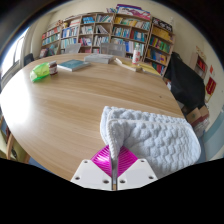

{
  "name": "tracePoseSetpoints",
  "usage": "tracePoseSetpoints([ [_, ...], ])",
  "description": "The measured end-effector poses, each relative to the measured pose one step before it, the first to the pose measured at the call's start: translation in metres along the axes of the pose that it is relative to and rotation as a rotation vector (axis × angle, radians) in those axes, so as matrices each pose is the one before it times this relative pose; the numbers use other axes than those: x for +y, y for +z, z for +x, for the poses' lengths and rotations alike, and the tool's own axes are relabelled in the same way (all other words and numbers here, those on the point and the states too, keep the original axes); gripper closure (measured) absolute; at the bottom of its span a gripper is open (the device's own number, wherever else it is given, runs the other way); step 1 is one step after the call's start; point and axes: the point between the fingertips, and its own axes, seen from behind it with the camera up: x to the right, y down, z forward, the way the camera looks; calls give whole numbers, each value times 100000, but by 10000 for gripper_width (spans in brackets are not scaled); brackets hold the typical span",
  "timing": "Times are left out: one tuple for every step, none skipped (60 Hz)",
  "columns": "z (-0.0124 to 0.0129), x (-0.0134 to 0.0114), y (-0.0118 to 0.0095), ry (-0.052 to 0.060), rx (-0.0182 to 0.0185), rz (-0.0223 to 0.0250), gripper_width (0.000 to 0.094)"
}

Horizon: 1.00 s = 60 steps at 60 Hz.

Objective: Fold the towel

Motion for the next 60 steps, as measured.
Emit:
tracePoseSetpoints([
  [159,-217,122,-394,-633,57,894],
  [33,-35,28,-216,-353,-118,897],
  [8,1,-3,96,-393,-280,900],
  [23,-16,19,365,-511,-408,906],
  [22,14,-13,457,-616,-690,911],
  [-280,66,-149,231,-349,-584,916],
  [140,-95,42,330,-1314,-1093,919],
  [37,-61,-35,292,-1276,-962,921],
  [-24,-99,-273,564,-1369,-791,922],
  [-51,-243,-274,1258,-1609,-134,921],
  [-282,-363,-339,1609,-875,767,922],
  [108,-542,-389,1831,-1243,1011,922],
  [250,-616,-487,1768,-813,1166,922],
  [368,-707,-577,1432,-386,1418,922],
  [696,-850,-664,898,-821,1634,922],
  [110,-817,-700,5,668,2077,922],
  [908,-859,-667,-74,-463,1589,922],
  [656,-766,-690,-295,382,1546,921],
  [661,-637,-664,-149,389,1228,921],
  [785,-666,-629,437,37,768,920],
  [351,-655,-772,544,934,715,918],
  [878,-457,-541,1004,422,807,916],
  [894,-353,-463,1154,493,502,914],
  [1431,-128,-220,1183,233,526,912],
  [1085,-193,-382,1073,1016,162,911],
  [1191,-187,-309,1040,1218,185,908],
  [1233,-114,-193,1025,1381,233,907],
  [1274,-104,-104,987,1468,290,906],
  [1636,-200,-155,808,1013,293,905],
  [688,227,446,234,1690,183,904],
  [1114,252,205,-312,1360,-333,903],
  [1225,449,261,-867,1588,-1018,902],
  [1249,571,281,-999,1883,-1451,902],
  [1519,526,101,-807,1890,-1825,901],
  [1136,656,433,-664,1865,-1716,901],
  [1030,603,417,-183,1683,-1585,900],
  [1402,1025,677,641,1310,-1118,898],
  [548,495,411,749,1540,-2100,898],
  [670,548,493,490,1025,-2298,899],
  [462,774,589,541,771,-2783,899],
  [431,720,464,594,517,-2615,899],
  [406,426,283,625,332,-1895,899],
  [209,451,477,582,269,-1221,898],
  [167,174,284,-21,22,-472,899],
  [162,108,348,-369,108,-208,898],
  [189,90,270,-761,411,-158,897],
  [218,545,1046,-1151,802,-136,898],
  [85,-44,-191,-1401,592,411,898],
  [86,130,25,-1401,274,306,897],
  [-87,-4,14,-1336,369,301,897],
  [27,-77,15,-1094,445,203,895],
  [31,-17,3,-793,532,-44,896],
  [-4,-5,-74,-641,476,-306,895],
  [-20,31,-63,-714,313,-375,893],
  [-37,-16,-86,-848,140,-388,883],
  [-485,-736,-383,-946,49,-874,851],
  [137,414,-137,-631,-622,-117,809],
  [209,92,-322,-325,-683,-478,761],
  [22,0,-211,118,-500,-382,709],
  [-11,-9,-327,440,-669,-407,625],
])
